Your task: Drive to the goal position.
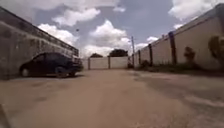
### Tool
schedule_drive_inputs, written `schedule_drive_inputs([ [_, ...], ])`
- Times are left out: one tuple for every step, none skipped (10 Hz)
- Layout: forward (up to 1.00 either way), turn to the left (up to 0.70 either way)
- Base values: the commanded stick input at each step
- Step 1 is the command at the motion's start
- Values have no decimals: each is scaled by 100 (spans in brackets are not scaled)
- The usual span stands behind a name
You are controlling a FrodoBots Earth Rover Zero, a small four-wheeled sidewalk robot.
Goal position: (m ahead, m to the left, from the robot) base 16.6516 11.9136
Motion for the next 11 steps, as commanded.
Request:
schedule_drive_inputs([
  [60,-11],
  [60,-11],
  [60,-11],
  [60,-11],
  [60,-11],
  [60,-11],
  [60,-11],
  [60,-10],
  [60,-10],
  [60,-10],
  [60,-10],
])
